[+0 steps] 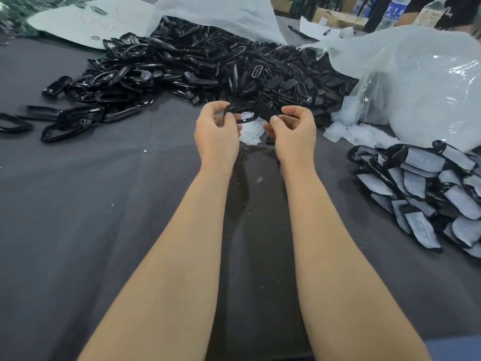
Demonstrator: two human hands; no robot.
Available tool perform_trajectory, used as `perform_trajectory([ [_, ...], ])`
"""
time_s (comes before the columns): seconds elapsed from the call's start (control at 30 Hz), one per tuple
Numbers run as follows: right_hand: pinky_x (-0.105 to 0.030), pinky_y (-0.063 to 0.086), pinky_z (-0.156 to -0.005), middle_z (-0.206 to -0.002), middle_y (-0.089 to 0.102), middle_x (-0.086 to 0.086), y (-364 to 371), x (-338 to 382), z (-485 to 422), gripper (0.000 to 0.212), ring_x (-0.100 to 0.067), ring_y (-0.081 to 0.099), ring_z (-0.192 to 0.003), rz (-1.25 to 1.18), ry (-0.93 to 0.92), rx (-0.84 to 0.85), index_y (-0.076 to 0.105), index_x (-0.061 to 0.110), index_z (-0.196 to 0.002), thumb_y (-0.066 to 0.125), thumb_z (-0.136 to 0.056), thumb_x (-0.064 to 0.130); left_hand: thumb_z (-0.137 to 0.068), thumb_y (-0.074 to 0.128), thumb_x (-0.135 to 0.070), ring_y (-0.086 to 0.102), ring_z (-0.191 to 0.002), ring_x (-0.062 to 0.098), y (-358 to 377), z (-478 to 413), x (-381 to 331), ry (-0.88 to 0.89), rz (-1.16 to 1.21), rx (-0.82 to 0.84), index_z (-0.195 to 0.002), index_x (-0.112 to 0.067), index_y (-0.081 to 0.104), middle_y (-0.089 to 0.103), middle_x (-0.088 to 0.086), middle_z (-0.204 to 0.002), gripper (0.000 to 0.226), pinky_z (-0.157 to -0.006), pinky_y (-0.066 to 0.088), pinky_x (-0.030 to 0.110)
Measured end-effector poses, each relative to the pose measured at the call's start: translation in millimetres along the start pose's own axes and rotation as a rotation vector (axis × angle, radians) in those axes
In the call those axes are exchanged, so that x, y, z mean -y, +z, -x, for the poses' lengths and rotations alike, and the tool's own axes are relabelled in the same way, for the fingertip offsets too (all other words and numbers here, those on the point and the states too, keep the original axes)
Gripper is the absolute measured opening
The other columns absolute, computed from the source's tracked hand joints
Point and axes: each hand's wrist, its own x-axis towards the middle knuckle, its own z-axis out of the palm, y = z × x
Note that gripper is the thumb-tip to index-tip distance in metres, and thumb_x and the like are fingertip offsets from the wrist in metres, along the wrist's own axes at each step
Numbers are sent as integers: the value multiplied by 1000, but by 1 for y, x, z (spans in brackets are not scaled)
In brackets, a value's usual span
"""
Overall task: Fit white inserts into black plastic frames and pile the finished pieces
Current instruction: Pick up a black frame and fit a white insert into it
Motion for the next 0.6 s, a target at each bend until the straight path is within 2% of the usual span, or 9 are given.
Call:
perform_trajectory([
  [0.1,-25,54,-75,-81,61,3,1,-1,0,17,-3,67,-69,23,13,56,53,16,-98,55,-90,1,-96,47,-4,63,-68,6,0,1,0,2,4,1,-91,-29,53,69,-5,-80,26,-81,57,33],
  [0.2,-17,52,-66,-81,64,0,2,-1,1,14,0,65,-64,49,19,77,57,14,-95,55,-91,1,-96,48,-4,65,-68,5,0,1,-2,0,33,-1,-94,-26,53,70,-4,-82,23,-79,58,29],
  [0.33,-13,51,-61,-79,64,1,3,-1,0,16,0,65,-63,57,19,68,58,15,-88,55,-90,0,-96,48,-3,64,-68,4,0,1,-2,-3,52,-2,-96,-24,54,70,-3,-83,22,-79,58,28],
  [0.4,-16,52,-64,-78,64,1,2,0,0,18,-5,66,-68,22,26,55,58,16,-86,55,-90,-1,-96,48,-4,64,-68,5,0,1,-3,-12,57,-4,-97,-23,55,70,-3,-82,21,-79,58,28],
  [0.53,-29,52,-82,-78,63,2,0,1,0,23,-11,63,-74,-15,14,44,61,18,-87,55,-89,-3,-97,47,-7,62,-65,2,0,2,-3,-16,38,4,-96,-25,56,69,-7,-80,20,-78,57,28],
  [0.6,-31,51,-83,-80,63,2,0,1,1,24,-13,62,-77,40,-33,62,64,20,-88,55,-89,-2,-97,48,-12,62,-63,1,0,3,-3,4,26,28,-93,-26,57,69,-6,-79,17,-76,56,28],
])
